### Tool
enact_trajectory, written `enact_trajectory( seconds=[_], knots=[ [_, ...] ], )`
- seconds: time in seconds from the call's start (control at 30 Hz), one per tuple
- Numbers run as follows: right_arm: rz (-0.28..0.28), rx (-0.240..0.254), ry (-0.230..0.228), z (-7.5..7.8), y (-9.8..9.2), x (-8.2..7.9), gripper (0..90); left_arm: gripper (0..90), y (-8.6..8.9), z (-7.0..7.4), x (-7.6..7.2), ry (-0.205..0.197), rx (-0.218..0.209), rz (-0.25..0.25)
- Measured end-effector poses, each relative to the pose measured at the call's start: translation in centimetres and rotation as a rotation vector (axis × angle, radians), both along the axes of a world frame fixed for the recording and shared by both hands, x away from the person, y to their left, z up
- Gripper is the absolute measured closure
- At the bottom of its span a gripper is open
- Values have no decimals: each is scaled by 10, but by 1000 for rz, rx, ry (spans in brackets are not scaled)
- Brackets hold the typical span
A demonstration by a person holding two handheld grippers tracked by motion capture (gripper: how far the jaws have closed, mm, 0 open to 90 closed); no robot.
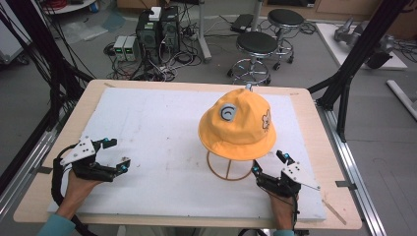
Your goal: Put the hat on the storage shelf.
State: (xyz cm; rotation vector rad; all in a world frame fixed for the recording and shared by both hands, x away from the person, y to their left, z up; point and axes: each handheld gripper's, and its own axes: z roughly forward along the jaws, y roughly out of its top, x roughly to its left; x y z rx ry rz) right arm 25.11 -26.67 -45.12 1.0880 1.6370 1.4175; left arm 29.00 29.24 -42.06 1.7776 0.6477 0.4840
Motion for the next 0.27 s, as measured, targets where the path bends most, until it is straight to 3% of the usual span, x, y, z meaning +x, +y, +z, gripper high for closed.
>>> enact_trajectory(
  seconds=[0.2, 0.27],
  knots=[
    [3, 2, 1, 0, 0, 0, 97, 67, 0, 0, -1, -2, 7, 4],
    [3, 1, 0, 0, 0, 0, 97, 67, 2, -1, -4, -27, -12, 11]
  ],
)
